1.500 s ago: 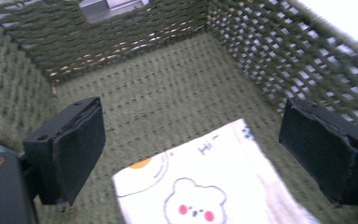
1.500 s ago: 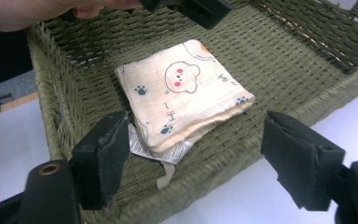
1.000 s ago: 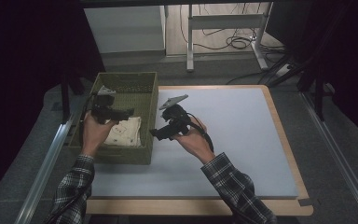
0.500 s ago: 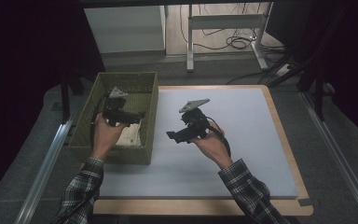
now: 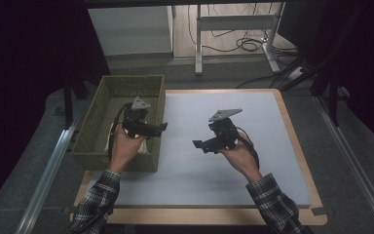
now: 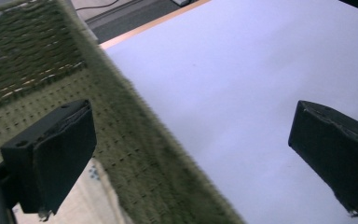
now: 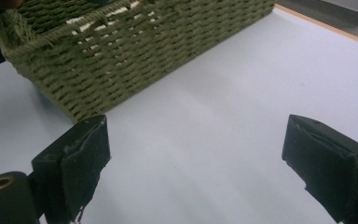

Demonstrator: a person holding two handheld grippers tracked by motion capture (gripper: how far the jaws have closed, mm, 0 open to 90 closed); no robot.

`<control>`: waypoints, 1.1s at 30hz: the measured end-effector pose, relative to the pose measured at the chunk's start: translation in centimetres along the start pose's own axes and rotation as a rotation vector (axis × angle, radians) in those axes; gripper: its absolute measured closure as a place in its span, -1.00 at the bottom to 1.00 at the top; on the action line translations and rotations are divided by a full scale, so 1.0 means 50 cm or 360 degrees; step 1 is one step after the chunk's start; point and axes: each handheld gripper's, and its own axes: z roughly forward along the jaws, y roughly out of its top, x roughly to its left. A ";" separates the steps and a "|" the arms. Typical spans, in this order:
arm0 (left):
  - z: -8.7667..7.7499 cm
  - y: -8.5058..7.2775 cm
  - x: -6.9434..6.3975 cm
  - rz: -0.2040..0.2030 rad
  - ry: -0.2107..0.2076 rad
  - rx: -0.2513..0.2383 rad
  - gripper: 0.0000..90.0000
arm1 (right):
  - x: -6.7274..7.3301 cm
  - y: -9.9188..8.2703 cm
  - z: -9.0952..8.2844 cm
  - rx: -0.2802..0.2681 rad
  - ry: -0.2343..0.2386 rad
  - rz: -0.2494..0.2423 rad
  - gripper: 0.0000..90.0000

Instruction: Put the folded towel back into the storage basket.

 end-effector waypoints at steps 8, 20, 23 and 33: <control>0.012 0.007 -0.048 0.0036 -0.0075 0.0014 -0.98 | -0.018 -0.040 -0.030 0.0016 -0.0016 0.0010 -0.90; 0.032 0.022 -0.137 0.0108 -0.0189 -0.0004 -1.00 | -0.038 -0.099 -0.090 0.0021 -0.0064 0.0032 -0.96; 0.037 0.025 -0.161 0.0127 -0.0210 -0.0013 -1.00 | -0.044 -0.117 -0.109 0.0018 -0.0083 0.0046 -0.96; 0.065 0.001 -0.240 0.0174 -0.0323 -0.0028 -1.00 | -0.064 -0.184 -0.161 -0.0007 -0.0143 0.0100 -0.96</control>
